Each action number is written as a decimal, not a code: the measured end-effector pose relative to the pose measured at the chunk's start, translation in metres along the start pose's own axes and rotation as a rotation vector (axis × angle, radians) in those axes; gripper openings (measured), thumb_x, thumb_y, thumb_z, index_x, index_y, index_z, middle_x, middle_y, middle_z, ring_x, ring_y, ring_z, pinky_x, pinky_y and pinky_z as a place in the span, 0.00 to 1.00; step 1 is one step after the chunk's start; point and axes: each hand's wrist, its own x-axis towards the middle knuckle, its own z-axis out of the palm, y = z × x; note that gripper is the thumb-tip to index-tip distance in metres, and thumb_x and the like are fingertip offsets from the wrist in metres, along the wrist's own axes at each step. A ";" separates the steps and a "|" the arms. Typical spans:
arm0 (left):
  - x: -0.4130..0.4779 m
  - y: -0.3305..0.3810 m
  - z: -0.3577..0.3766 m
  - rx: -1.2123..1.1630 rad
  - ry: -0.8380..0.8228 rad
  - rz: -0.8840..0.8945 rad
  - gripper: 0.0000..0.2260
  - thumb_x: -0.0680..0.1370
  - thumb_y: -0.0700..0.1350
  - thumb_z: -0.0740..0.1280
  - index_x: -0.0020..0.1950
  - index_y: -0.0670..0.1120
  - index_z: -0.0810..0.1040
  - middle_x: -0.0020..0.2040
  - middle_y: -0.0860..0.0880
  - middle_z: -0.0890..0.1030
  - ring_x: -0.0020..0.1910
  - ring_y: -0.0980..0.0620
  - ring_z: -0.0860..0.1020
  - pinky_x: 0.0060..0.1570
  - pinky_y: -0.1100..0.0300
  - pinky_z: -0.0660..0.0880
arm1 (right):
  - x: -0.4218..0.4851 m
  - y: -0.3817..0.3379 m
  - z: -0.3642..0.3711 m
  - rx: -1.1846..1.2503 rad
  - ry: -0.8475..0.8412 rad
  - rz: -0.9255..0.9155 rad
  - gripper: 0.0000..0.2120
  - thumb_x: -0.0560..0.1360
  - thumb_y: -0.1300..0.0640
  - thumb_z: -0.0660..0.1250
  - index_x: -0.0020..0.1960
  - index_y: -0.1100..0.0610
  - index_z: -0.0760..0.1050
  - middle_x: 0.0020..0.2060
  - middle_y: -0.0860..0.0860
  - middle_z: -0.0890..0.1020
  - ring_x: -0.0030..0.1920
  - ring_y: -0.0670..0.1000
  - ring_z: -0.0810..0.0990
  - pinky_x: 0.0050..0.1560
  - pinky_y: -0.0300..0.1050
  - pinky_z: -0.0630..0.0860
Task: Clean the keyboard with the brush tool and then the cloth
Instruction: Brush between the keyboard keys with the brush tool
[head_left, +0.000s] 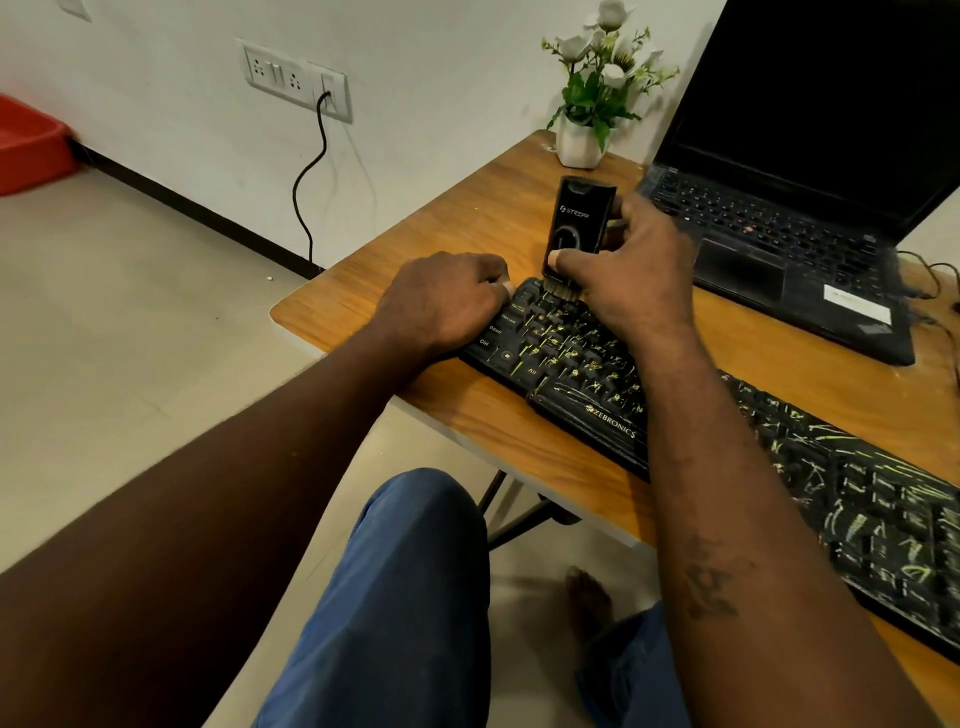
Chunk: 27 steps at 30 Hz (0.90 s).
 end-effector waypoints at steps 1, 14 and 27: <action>0.000 0.000 0.000 0.001 0.003 0.002 0.12 0.84 0.56 0.58 0.49 0.53 0.78 0.43 0.53 0.81 0.44 0.52 0.78 0.42 0.53 0.66 | 0.000 0.001 -0.002 -0.015 -0.004 0.002 0.29 0.69 0.49 0.80 0.68 0.48 0.77 0.53 0.45 0.83 0.48 0.44 0.82 0.42 0.38 0.80; -0.002 0.001 0.000 0.010 0.016 0.012 0.13 0.84 0.56 0.58 0.50 0.52 0.79 0.42 0.51 0.82 0.44 0.49 0.78 0.42 0.52 0.68 | -0.009 0.000 -0.004 0.021 -0.039 -0.091 0.26 0.68 0.49 0.78 0.65 0.45 0.80 0.53 0.43 0.85 0.50 0.43 0.83 0.52 0.49 0.84; -0.003 0.001 0.001 0.015 0.020 0.015 0.13 0.84 0.57 0.58 0.49 0.53 0.79 0.42 0.51 0.82 0.44 0.49 0.79 0.46 0.51 0.72 | -0.006 0.004 -0.001 -0.001 -0.013 -0.094 0.22 0.69 0.48 0.79 0.62 0.48 0.82 0.53 0.44 0.86 0.51 0.44 0.83 0.53 0.46 0.82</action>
